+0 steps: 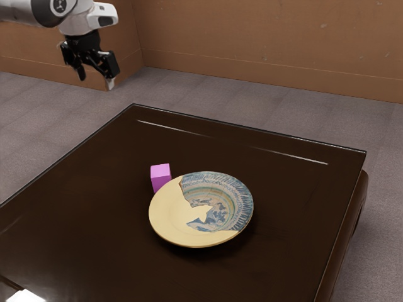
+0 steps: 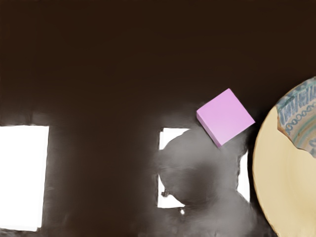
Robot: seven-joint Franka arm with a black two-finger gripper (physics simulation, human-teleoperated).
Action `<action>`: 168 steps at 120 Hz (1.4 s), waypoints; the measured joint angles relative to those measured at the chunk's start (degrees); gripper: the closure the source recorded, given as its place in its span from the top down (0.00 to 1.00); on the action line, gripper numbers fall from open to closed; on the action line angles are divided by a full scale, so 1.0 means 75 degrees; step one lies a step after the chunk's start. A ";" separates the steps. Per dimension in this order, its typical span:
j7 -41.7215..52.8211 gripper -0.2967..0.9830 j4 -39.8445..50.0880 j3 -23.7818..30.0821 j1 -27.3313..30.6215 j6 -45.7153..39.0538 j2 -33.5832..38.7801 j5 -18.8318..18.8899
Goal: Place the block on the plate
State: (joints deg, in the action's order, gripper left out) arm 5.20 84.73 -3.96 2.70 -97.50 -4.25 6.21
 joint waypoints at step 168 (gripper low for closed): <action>0.6132 0.77 -0.0444 0.1815 0.1071 -0.2523 -0.4697 0.0516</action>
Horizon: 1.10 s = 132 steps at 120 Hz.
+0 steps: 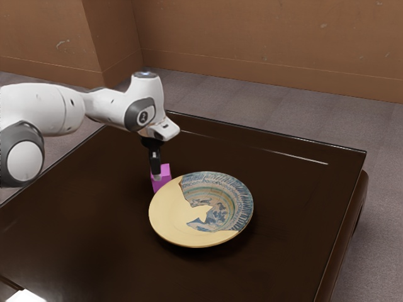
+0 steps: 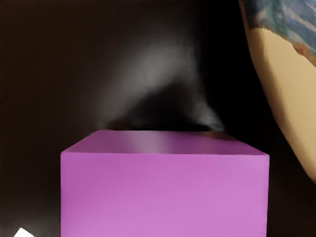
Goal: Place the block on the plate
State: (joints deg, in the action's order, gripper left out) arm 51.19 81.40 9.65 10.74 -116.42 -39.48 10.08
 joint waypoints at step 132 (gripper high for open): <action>0.0703 0.55 0.0591 0.0052 -0.0242 -0.0329 0.0975 0.0080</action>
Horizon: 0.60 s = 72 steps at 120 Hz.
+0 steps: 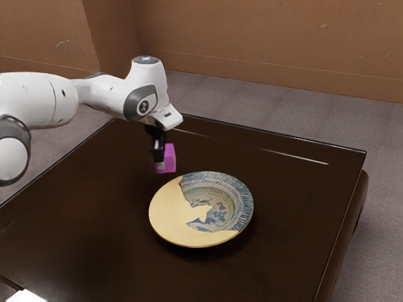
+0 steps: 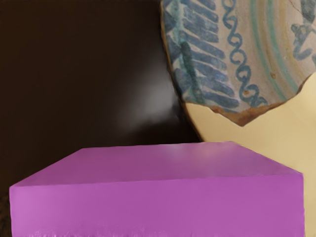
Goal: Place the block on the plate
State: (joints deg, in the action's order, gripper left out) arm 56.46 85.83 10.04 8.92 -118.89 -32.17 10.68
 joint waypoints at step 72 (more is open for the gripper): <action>-0.0882 0.55 0.0666 0.0011 -0.1650 0.0035 0.0145 -0.0039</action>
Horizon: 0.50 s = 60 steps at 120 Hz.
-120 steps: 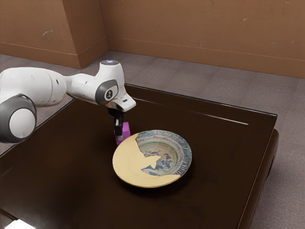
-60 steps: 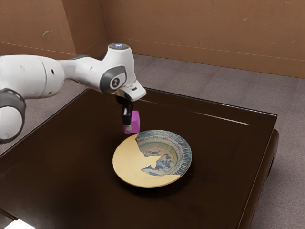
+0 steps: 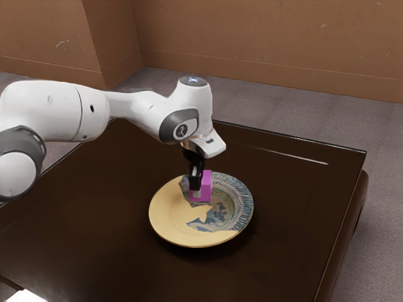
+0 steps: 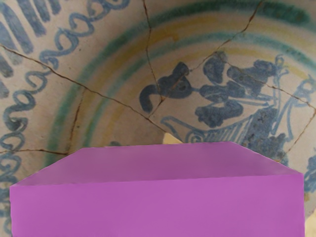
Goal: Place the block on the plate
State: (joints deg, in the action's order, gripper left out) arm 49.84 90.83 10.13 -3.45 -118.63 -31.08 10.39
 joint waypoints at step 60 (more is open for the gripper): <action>-0.0938 0.59 0.0702 0.0030 -0.0252 -0.0117 -0.0029 -0.0086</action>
State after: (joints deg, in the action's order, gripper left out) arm 42.81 96.09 10.35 -5.34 -119.50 -31.30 9.74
